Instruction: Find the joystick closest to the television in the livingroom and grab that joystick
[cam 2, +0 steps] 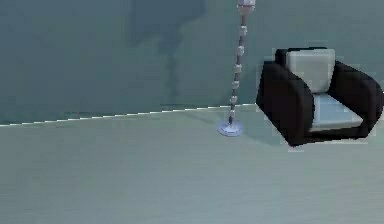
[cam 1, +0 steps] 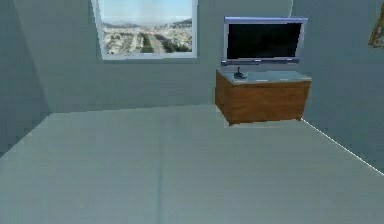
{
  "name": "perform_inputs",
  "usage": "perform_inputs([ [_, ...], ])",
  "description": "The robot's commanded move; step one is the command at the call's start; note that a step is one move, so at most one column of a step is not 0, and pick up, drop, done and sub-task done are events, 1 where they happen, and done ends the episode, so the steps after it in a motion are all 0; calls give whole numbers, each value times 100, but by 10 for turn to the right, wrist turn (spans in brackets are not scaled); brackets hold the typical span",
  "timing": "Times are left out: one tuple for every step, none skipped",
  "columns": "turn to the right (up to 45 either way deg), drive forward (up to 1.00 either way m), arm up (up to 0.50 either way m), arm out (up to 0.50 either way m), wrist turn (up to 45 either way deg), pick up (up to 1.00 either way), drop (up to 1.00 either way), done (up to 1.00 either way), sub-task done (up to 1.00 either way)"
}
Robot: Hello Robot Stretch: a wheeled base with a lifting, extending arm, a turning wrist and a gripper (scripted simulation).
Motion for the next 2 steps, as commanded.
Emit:
perform_inputs([
  [0, 100, 0, 0, 0, 0, 0, 0, 0],
  [0, 100, 0, 0, 0, 0, 0, 0, 0],
])
